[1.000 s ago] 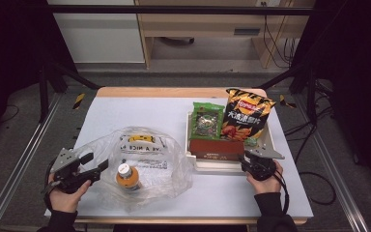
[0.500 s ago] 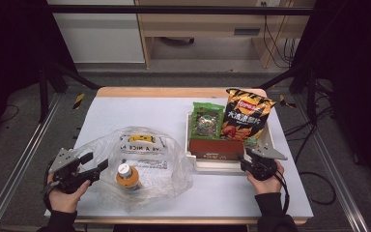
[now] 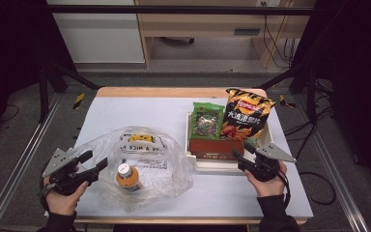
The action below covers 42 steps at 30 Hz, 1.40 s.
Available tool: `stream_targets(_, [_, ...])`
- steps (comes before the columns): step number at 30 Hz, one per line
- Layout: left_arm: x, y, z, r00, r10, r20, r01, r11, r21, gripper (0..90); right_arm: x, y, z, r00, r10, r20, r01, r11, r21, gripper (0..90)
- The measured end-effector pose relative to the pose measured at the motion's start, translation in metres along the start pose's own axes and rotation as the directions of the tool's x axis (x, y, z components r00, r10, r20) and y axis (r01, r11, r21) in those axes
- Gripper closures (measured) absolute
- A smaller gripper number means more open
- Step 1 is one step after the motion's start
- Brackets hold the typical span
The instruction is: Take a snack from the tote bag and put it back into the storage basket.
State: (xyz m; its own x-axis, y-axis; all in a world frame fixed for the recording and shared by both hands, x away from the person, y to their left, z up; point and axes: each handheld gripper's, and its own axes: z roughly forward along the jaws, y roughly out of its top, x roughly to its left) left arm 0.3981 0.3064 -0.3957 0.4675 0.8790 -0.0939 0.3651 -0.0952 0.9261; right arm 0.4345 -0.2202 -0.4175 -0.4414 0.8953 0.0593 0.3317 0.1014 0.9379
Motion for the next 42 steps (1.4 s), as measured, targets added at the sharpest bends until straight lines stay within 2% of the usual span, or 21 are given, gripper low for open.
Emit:
stream_targets(13, [-0.018,0.011,-0.011,0.9986,0.024,0.047,-0.022,0.9983,-0.055,32.6,0.024,0.012,0.001,0.9957,-0.037,-0.085,0.036,0.999,-0.01,44.4])
stream_targets(23, [-0.038,0.017,-0.014,0.9925,0.054,0.11,-0.047,0.997,-0.062,31.9,0.038,0.016,0.001,0.9897,-0.049,-0.135,0.048,0.999,-0.014,42.7])
stream_targets(33, [-0.057,0.02,-0.013,0.9858,0.078,0.149,-0.071,0.9961,-0.053,30.3,0.043,0.016,0.002,0.9864,-0.046,-0.158,0.045,0.999,-0.015,42.9])
stream_targets(38, [-0.067,0.018,-0.008,0.9822,0.104,0.156,-0.102,0.9945,-0.025,29.4,0.044,0.015,0.001,0.9849,-0.051,-0.166,0.048,0.999,-0.017,43.1])
stream_targets(42, [-0.072,0.014,-0.002,0.9846,0.102,0.142,-0.104,0.9946,0.008,28.6,0.045,0.015,0.001,0.9848,-0.05,-0.167,0.049,0.999,-0.012,43.0])
